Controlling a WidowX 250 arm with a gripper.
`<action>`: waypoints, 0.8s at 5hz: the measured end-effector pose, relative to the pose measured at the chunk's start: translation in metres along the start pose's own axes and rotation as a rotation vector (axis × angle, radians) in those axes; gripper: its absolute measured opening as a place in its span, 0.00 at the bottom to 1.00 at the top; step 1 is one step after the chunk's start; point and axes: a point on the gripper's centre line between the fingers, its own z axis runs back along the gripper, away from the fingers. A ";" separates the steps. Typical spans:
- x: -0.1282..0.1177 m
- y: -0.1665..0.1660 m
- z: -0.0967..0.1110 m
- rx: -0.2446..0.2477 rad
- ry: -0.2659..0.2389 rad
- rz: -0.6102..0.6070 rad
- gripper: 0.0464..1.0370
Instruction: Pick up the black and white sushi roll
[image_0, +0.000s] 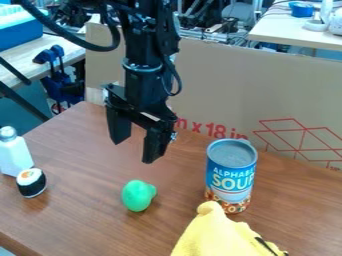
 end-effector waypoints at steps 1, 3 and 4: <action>-0.003 -0.001 -0.008 -0.011 0.029 0.001 0.96; -0.021 0.059 0.013 -0.031 -0.057 0.101 0.96; -0.034 0.082 0.016 -0.010 -0.062 0.123 0.96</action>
